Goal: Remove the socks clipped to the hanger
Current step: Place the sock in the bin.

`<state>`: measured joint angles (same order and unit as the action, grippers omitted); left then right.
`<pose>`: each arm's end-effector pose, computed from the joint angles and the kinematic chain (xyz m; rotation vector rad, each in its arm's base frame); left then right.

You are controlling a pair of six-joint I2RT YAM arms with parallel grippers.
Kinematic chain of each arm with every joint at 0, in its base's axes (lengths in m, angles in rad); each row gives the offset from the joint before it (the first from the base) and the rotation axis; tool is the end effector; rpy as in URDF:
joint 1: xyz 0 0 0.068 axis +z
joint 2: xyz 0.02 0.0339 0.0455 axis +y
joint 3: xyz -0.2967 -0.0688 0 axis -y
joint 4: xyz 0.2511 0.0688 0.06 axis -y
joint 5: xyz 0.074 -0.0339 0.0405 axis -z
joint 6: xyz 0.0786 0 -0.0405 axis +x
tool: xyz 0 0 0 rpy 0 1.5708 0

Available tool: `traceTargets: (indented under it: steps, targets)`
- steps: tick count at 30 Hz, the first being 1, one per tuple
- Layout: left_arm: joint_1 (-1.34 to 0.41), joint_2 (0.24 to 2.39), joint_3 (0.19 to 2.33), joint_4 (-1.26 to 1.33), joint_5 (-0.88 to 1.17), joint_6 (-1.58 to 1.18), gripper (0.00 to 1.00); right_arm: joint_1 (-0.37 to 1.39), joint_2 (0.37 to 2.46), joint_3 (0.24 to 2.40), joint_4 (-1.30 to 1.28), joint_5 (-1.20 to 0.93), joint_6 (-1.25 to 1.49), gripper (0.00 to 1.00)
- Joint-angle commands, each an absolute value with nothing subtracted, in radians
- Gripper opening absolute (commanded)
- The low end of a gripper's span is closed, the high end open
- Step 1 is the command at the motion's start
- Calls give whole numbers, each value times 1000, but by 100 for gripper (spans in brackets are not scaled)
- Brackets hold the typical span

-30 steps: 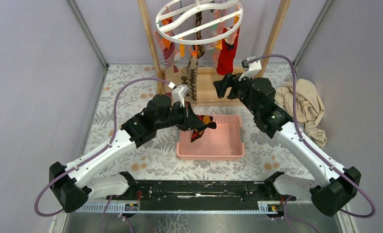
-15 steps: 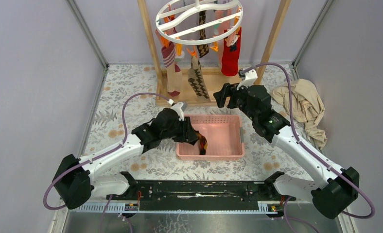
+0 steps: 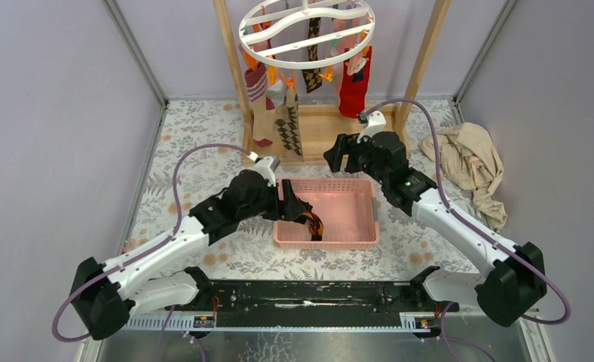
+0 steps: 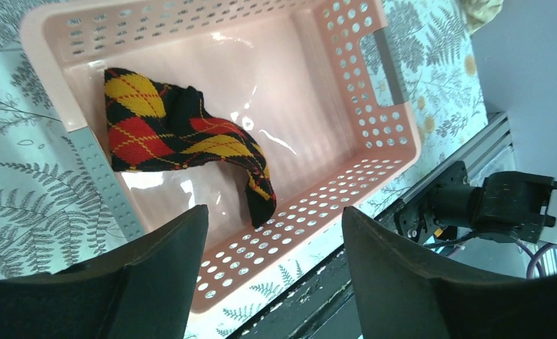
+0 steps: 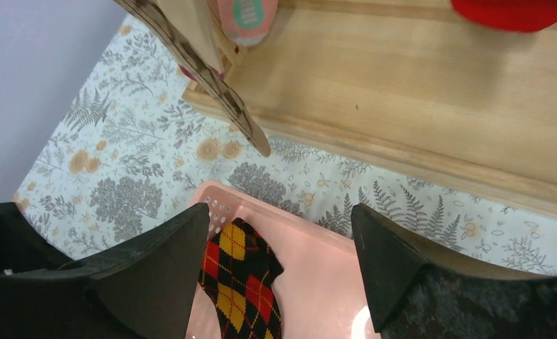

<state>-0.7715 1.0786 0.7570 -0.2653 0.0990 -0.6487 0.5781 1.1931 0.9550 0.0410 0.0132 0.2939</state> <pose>0.1836 -0.1894 0.2682 0.2024 2.2952 -0.8912 0.2672 0.1731 0.3585 -0.2466 1.7929 0.6159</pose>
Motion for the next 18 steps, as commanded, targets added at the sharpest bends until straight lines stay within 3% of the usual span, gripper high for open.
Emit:
traceTargets:
  steps: [1, 2, 3, 4, 18]
  targets:
    - [-767, 999, 793, -300, 50, -621, 78, 586, 1240, 998, 88, -37, 328, 81]
    - [-767, 989, 797, -309, 48, -617, 80, 585, 1246, 1001, 92, -39, 332, 81]
    - [-767, 982, 803, -318, 45, -614, 95, 586, 1251, 1005, 92, -40, 335, 81]
    - [-767, 975, 810, -330, 43, -608, 98, 586, 1254, 1009, 91, -39, 337, 81]
    - [-767, 912, 863, -406, -96, -578, 99, 586, 1262, 1052, 54, 20, 325, 81]
